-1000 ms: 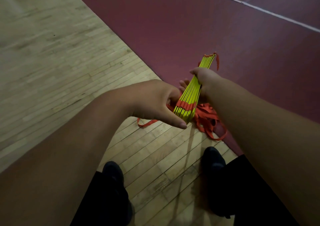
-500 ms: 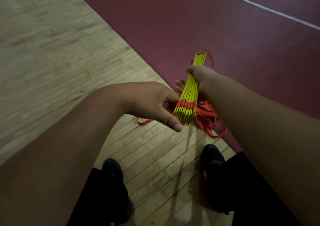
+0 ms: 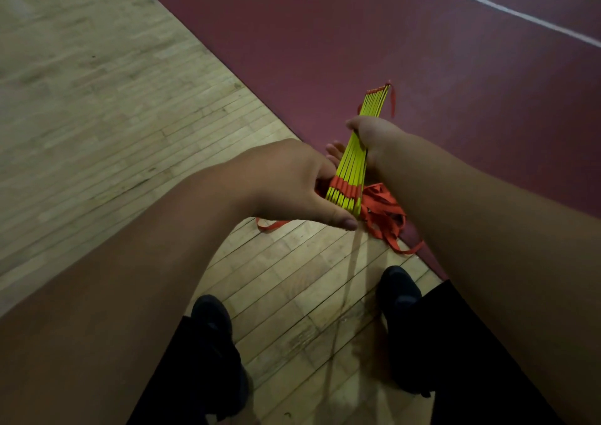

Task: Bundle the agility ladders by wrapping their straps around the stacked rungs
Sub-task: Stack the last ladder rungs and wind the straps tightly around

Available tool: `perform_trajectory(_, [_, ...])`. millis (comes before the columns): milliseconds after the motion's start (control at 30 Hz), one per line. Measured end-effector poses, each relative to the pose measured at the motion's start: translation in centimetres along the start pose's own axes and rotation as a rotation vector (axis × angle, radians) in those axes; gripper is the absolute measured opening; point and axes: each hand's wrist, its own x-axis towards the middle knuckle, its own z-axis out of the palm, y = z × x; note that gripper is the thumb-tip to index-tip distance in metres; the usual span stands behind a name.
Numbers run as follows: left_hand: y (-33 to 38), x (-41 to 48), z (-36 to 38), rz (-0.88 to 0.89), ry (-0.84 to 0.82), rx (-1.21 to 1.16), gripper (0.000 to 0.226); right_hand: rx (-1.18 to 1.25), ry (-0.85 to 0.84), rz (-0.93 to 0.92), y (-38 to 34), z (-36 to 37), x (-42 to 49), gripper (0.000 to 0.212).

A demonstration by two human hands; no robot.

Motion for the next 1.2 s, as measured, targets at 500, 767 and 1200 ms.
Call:
perform_trajectory(500, [-3.2, -0.7, -1.2, -0.006, -0.194, -0.454, 0.056, -0.111, -0.085, -0.057, -0.5, 0.2, 0.0, 0.031])
perform_trajectory(767, [-6.8, -1.4, -2.9, -0.181, -0.046, -0.466, 0.036, -0.338, -0.224, -0.225, -0.6, 0.8, -1.4, 0.037])
perform_trajectory(1200, [-11.7, -0.8, -2.7, -0.510, 0.593, -1.096, 0.121, -0.938, -0.601, -0.530, 1.3, 1.7, -6.5, 0.026])
